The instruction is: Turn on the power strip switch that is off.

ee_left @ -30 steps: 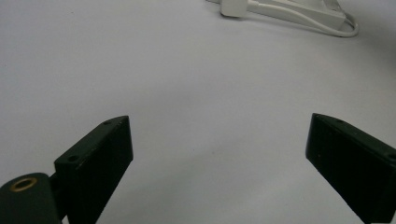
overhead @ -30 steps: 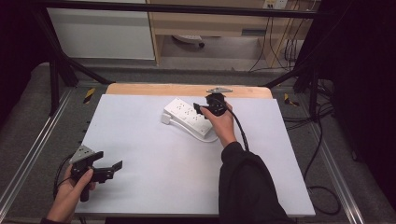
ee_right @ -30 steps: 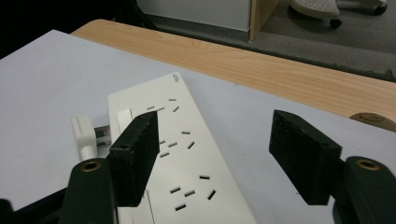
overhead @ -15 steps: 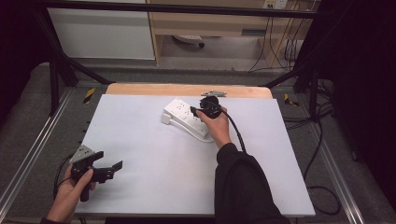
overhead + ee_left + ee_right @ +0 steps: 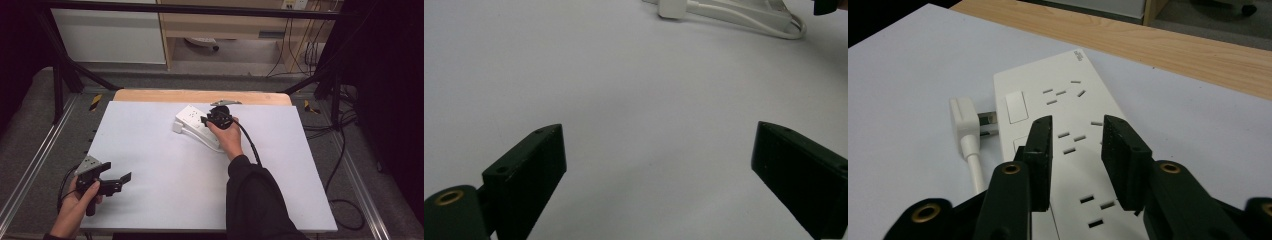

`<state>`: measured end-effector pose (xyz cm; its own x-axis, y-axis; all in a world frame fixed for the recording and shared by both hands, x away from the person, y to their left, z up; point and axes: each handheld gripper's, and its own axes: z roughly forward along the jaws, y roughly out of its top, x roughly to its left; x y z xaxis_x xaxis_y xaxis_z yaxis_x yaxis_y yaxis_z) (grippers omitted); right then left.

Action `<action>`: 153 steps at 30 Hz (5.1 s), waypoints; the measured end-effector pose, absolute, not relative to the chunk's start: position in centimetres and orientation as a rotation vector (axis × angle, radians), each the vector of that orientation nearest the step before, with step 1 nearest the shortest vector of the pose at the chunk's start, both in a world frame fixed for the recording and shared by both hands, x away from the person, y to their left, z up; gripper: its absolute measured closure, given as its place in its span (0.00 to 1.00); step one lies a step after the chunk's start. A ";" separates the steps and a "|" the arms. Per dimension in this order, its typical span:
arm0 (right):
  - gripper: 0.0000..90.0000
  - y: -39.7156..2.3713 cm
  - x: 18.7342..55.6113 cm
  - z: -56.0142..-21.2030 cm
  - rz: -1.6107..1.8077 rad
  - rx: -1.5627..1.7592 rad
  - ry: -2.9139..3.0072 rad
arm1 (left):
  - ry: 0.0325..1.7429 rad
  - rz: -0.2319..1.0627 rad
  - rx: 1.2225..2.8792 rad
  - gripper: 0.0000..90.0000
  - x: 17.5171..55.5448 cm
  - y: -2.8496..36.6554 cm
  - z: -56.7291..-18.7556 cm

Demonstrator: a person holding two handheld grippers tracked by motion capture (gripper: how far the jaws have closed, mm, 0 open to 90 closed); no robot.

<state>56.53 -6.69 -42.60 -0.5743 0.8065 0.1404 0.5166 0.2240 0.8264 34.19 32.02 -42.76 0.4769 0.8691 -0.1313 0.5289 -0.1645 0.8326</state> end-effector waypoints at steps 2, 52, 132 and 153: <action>0.78 -6.5 56.5 -42.7 1.287 1.226 2.192 | 1.175 0.481 1.833 0.08 34.2 32.0 -42.8; 1.00 -4.1 55.4 -44.1 1.269 1.126 2.243 | 1.173 0.483 1.841 0.08 34.2 31.9 -42.8; 0.92 -5.9 54.0 -39.1 1.296 1.098 2.222 | 1.173 0.497 1.863 0.08 34.0 31.7 -42.8; 0.15 -7.7 53.6 -37.2 1.252 1.236 2.149 | 1.172 0.495 1.862 0.08 33.9 31.7 -42.8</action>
<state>53.65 -7.74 -37.20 -0.5511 0.8268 0.1124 0.5058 0.2239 0.8331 33.89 31.67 -42.82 0.4808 0.8703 -0.1070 0.5302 -0.1914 0.8260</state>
